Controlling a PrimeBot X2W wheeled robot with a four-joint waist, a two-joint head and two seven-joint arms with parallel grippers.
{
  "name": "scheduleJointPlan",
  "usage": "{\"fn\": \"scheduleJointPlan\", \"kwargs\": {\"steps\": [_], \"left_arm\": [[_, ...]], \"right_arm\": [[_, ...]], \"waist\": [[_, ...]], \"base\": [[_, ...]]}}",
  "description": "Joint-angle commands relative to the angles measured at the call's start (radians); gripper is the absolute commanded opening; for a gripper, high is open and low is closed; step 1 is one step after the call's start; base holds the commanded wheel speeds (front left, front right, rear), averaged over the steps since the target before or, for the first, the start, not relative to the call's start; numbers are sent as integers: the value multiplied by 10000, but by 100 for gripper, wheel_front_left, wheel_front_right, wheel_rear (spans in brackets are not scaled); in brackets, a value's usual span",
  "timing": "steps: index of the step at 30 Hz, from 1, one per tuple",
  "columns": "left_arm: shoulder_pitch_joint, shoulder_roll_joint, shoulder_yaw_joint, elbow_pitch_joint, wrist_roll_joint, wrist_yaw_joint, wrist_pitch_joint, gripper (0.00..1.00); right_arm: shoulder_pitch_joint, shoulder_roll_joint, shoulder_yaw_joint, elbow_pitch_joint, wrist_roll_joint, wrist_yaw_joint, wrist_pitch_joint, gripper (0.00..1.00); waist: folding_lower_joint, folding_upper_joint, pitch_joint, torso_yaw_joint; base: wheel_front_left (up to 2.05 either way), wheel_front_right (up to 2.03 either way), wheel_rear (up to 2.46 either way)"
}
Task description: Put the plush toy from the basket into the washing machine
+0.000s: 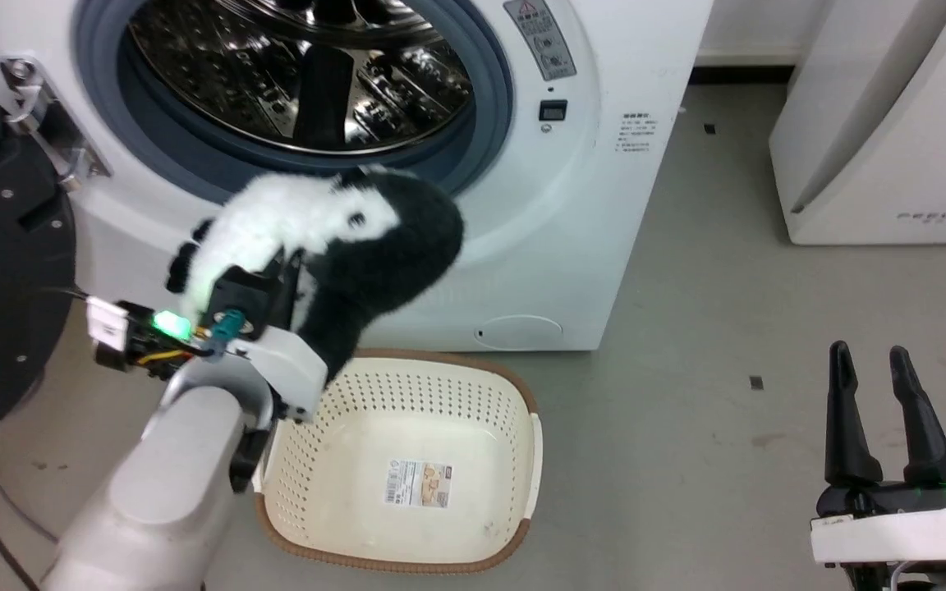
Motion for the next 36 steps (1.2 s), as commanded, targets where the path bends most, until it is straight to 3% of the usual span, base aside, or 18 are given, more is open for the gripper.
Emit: {"fn": "scheduleJointPlan", "kwargs": {"steps": [1, 9, 19, 36], "left_arm": [[-73, 94, 196, -243, 77, 115, -56, 0], [-969, 336, 1146, -711, 233, 270, -56, 0], [-3205, 630, 1971, -103, 474, 50, -56, 0], [-6662, 1866, 2875, 726, 1067, -218, -57, 0]], "right_arm": [[-65, 11, 16, -67, -99, -7, -44, 100], [-555, 11, 52, -225, -144, -7, -44, 100], [-1527, 11, 160, -397, 29, -7, -44, 100], [-2542, 11, 361, -573, 736, -7, -44, 100]], "waist": [[1, -1, 206, -134], [1, -1, 1303, -502], [1, -1, 3097, -1239], [1, -1, 5476, -2596]], "base": [[0, 0, 0], [0, 0, 0], [0, 0, 0], [0, 0, 0]]}}
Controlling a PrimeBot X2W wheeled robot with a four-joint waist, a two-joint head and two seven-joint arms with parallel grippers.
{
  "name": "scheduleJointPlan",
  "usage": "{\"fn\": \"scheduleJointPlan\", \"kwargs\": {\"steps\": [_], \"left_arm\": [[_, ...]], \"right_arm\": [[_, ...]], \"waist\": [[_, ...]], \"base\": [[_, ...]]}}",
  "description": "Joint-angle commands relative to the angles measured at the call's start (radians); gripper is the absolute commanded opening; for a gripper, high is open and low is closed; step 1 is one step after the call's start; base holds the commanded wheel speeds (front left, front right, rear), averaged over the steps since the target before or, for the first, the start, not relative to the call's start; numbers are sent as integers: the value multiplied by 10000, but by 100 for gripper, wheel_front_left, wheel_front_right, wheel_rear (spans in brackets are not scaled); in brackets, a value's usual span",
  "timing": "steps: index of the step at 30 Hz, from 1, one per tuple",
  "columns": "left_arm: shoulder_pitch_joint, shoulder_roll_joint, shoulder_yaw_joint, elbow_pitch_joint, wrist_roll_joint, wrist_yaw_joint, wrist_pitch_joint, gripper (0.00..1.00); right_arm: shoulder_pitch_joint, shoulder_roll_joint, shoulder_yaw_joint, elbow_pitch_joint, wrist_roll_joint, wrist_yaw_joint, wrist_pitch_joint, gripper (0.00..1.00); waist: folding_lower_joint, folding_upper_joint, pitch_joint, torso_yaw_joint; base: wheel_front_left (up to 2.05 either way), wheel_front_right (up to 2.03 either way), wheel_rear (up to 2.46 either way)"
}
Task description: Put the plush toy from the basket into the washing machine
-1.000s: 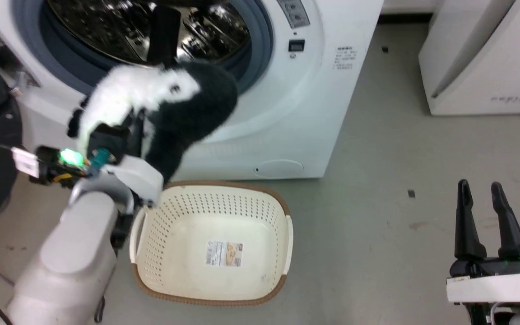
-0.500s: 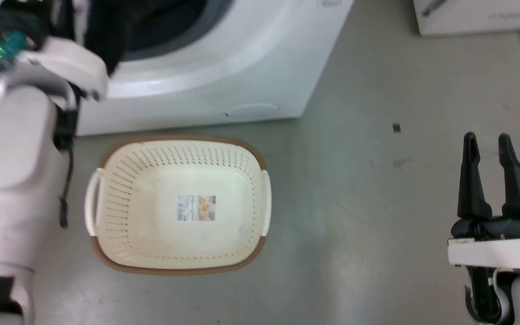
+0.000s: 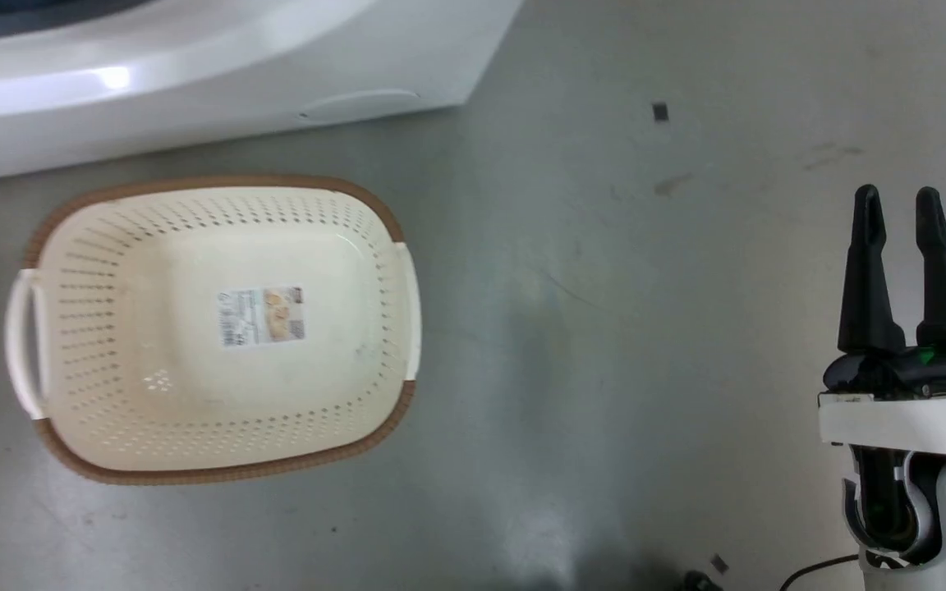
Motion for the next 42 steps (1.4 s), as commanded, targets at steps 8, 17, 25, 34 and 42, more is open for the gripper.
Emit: {"fn": "scheduleJointPlan", "kwargs": {"steps": [8, 17, 25, 34, 42], "left_arm": [[-1189, 213, 119, 444, 279, -50, -57, 0], [-1612, 321, 274, 727, 472, 67, -57, 89], [-973, -111, 436, 617, 397, 66, -57, 100], [661, -663, 852, 284, 186, 37, -57, 100], [2860, -1203, 1274, -1020, 313, 177, -57, 100]], "right_arm": [[-295, 9, 89, -62, 145, -7, -44, 100], [-341, 9, 172, -76, 205, -7, -44, 100], [-349, 9, 168, -20, 29, -7, -44, 100], [-80, 9, 254, 176, -239, -7, -44, 100], [434, 9, 356, 310, -672, -7, -44, 100]], "waist": [[-2, 0, 767, -577], [-2, 0, 885, -671], [-2, 0, 515, -366], [-2, 0, -828, 51], [-2, 0, -2276, 508]], "base": [[0, 0, 0], [0, 0, 0], [0, 0, 0], [0, 0, 0], [0, 0, 0]]}}
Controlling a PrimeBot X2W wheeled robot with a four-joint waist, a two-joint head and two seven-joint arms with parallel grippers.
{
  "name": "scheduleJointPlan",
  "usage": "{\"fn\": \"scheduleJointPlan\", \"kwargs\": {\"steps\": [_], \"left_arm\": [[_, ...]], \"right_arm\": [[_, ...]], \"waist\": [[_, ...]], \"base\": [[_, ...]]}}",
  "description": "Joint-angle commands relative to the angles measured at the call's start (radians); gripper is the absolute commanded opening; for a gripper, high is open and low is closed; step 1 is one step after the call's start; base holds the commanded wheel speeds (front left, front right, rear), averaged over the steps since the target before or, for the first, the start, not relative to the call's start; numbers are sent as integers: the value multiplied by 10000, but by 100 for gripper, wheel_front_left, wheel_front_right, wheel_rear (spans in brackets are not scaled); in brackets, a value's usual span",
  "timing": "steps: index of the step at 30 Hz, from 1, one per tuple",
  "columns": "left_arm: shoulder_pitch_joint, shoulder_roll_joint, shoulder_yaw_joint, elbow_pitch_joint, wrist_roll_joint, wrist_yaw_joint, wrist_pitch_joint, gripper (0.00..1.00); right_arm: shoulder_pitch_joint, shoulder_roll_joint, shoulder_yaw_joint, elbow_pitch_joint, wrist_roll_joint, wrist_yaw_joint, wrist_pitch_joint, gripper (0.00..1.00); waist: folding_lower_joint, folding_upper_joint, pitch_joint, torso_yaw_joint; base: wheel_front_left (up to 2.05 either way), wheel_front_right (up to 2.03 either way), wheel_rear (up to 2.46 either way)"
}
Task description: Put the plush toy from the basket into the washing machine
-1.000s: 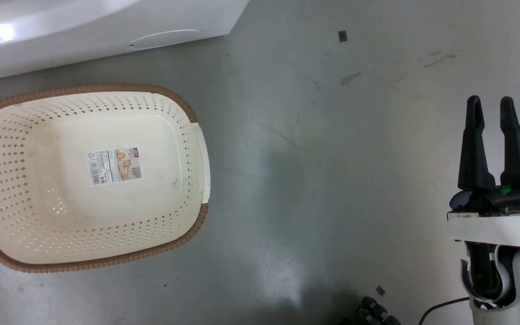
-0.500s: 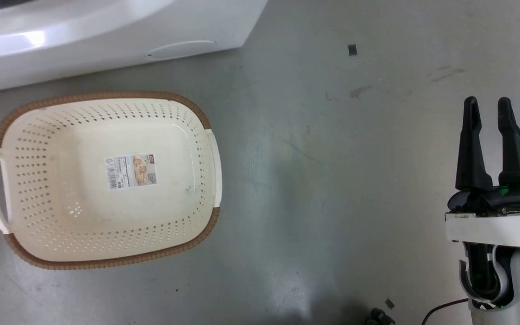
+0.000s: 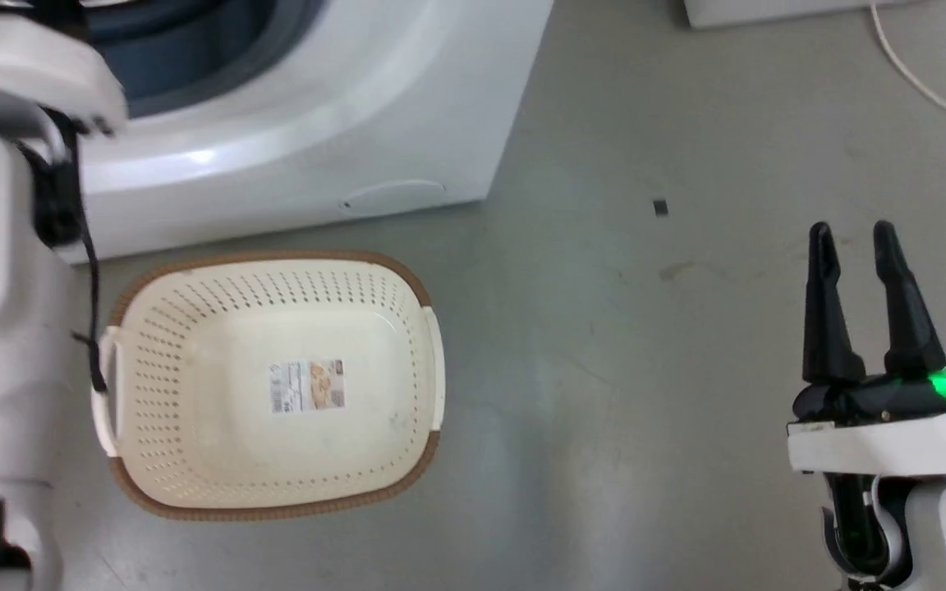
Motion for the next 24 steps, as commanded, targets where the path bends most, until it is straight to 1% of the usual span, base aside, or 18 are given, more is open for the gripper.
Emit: {"fn": "scheduleJointPlan", "kwargs": {"steps": [1, 5, 10, 14, 17, 20, 24], "left_arm": [[479, -92, 24, -179, 94, 74, -51, 100], [1721, -460, 74, -801, 306, 174, -51, 100], [3314, -886, 197, -1705, 626, 387, -51, 100], [4591, -1179, 418, -2573, 857, 631, -51, 100], [5478, -1372, 484, -3203, 1072, 718, -51, 100], [6373, -1546, 497, -3762, 1254, 721, -51, 100], [7467, -1766, 610, -4264, 1335, 673, -51, 100]], "right_arm": [[149, 9, 28, 13, -132, -7, -44, 100], [413, 9, 13, 44, -374, -7, -44, 100], [742, 9, 7, 18, -895, -7, -44, 100], [1032, 9, -24, -23, -1082, -7, -44, 100], [1254, 9, -168, 2, -1279, -7, -44, 100], [1452, 9, -180, -3, -1787, -7, -44, 100], [1744, 9, -349, 104, -1962, -7, -44, 100]], "waist": [[1, -1, -667, 335], [1, -1, -1341, 587], [1, -1, -2061, 896], [1, -1, -2566, 1107], [1, -1, -2926, 1286], [1, -1, -3274, 1462], [1, -1, -3694, 1690]], "base": [[0, 0, 0], [0, 0, 0], [0, 0, 0], [0, 0, 0], [0, 0, 0], [0, 0, 0], [0, 0, 0]]}}
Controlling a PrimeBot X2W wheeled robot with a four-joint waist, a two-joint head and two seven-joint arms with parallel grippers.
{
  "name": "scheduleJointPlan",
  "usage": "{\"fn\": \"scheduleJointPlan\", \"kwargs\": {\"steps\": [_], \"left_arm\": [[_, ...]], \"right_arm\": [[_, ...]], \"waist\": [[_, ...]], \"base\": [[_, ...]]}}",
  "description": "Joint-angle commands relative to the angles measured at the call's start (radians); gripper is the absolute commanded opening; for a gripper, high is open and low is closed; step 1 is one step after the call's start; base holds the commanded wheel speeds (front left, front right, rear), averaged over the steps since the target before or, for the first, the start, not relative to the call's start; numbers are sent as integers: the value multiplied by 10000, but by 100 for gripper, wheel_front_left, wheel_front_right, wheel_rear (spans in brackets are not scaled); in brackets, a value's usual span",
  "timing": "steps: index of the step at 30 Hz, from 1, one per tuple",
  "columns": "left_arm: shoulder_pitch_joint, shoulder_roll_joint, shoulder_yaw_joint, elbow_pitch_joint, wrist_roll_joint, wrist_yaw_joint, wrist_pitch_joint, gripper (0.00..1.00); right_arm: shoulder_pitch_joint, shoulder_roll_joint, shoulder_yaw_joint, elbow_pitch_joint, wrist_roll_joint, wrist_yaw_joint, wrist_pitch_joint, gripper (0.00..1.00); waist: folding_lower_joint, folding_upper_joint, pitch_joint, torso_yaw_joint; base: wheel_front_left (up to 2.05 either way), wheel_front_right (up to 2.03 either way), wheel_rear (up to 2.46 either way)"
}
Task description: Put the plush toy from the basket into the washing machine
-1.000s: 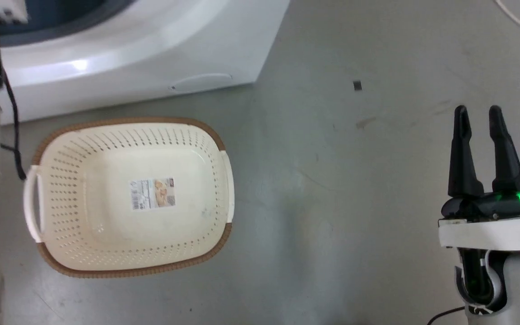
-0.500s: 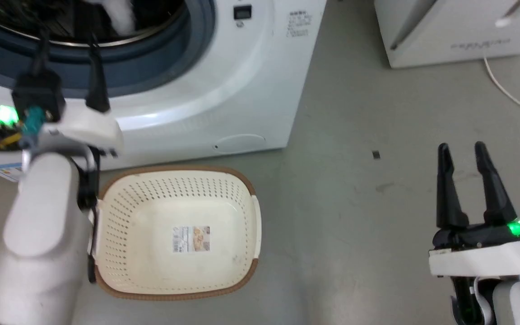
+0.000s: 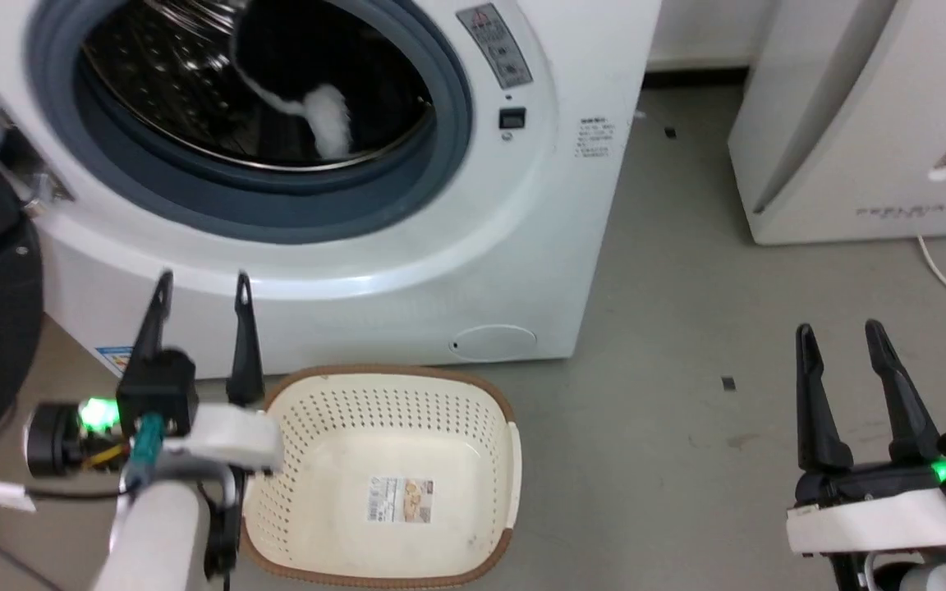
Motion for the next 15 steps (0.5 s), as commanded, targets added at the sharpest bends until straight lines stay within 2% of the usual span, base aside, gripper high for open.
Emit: {"fn": "scheduleJointPlan", "kwargs": {"steps": [1, 12, 13, 15], "left_arm": [[461, -96, 54, -168, 75, -42, -43, 100], [2334, -516, 466, -728, 164, -606, -44, 100], [2293, -508, 450, -698, 110, -609, 3, 0], [2329, -518, 429, -685, 86, -608, 21, 0]], "right_arm": [[226, 7, -76, 73, -93, -7, -44, 100], [912, 7, -199, 706, -259, -7, -44, 100], [798, 0, -195, 682, -200, 0, 3, 0], [796, 0, -194, 691, -197, 0, 11, 0]], "waist": [[2, 0, -370, 270], [2, 0, -1166, 693], [2, 0, -1122, 647], [2, 0, -1134, 652]], "base": [[0, 0, 0], [0, 0, 0], [0, 0, 0], [0, 0, 0]]}}
